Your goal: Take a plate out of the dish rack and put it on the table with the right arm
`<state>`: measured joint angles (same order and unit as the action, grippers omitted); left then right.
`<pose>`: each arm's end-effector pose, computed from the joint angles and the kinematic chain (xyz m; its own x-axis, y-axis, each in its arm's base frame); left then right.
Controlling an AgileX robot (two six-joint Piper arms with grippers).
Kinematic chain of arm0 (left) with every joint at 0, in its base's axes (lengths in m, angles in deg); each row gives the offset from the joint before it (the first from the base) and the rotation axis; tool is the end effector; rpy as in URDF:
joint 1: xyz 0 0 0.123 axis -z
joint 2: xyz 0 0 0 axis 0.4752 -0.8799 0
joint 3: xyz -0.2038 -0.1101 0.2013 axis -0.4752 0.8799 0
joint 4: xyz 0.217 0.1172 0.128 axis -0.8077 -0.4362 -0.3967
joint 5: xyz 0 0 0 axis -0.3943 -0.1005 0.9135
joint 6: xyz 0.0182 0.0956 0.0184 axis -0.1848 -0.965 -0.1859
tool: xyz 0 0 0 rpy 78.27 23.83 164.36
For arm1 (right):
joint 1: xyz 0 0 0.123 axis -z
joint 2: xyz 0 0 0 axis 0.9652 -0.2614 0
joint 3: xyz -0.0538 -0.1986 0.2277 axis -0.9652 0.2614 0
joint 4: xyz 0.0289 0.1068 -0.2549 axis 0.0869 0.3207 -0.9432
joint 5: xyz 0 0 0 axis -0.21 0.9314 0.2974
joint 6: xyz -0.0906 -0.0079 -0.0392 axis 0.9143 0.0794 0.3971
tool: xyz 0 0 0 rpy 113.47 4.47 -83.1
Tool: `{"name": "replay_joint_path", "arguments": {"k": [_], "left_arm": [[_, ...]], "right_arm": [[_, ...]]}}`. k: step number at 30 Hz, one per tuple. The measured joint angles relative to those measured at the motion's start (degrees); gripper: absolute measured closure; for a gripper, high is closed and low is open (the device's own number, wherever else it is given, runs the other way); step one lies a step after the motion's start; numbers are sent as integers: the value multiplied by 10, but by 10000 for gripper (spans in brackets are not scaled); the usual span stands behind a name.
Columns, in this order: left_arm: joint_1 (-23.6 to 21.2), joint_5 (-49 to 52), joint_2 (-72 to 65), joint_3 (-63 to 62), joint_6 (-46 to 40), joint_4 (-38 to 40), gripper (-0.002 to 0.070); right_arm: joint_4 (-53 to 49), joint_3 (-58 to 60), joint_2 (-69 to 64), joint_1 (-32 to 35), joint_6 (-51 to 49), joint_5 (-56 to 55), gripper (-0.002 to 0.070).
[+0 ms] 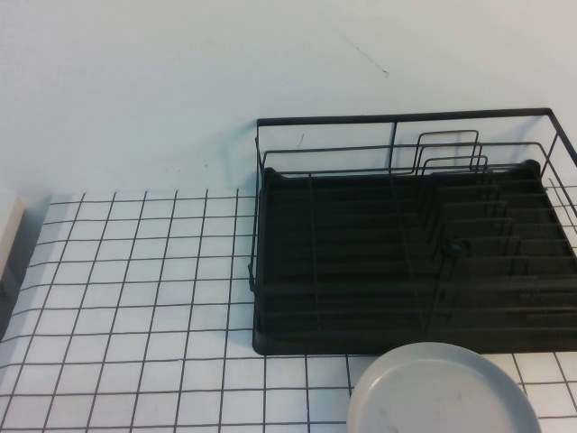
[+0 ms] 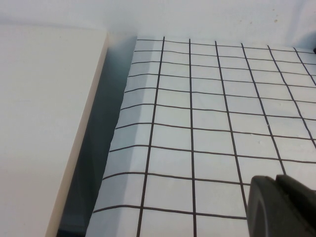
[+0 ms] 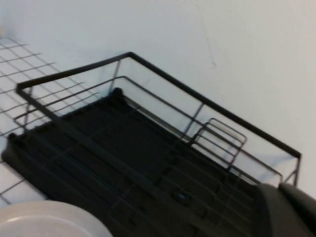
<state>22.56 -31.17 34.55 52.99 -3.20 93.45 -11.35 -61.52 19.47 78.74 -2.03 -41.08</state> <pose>0.0658 0.0016 0.1775 -0.2240 -0.1645 -0.9606 -0.0843 0.9852 -0.1491 0.0893 0.0371 0.3205 -0.0144 -0.4069 -0.9134 -0.4134 0.8342 -0.3651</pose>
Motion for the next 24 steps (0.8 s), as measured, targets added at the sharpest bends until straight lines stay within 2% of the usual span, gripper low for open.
{"name": "replay_joint_path", "arguments": {"k": [4, 7, 11, 12, 14, 17, 24], "left_arm": [[0, 0, 0, 0, 0, 0, 678], [0, 0, 0, 0, 0, 0, 678], [0, 0, 0, 0, 0, 0, 678], [0, 0, 0, 0, 0, 0, 678], [0, 0, 0, 0, 0, 0, 678], [0, 0, 0, 0, 0, 0, 678], [0, 0, 0, 0, 0, 0, 678]], "right_arm": [[-4, 48, 32, 0, 2, -99, 678], [-89, 95, 63, 0, -70, -173, 678], [-366, 178, 114, 0, -431, -206, 678], [-430, 202, 128, 0, -503, -206, 678], [-503, 246, 153, 0, -583, -206, 678], [-537, 279, 193, 0, -631, -186, 678], [-565, 280, 219, 0, -653, -134, 678]]}}
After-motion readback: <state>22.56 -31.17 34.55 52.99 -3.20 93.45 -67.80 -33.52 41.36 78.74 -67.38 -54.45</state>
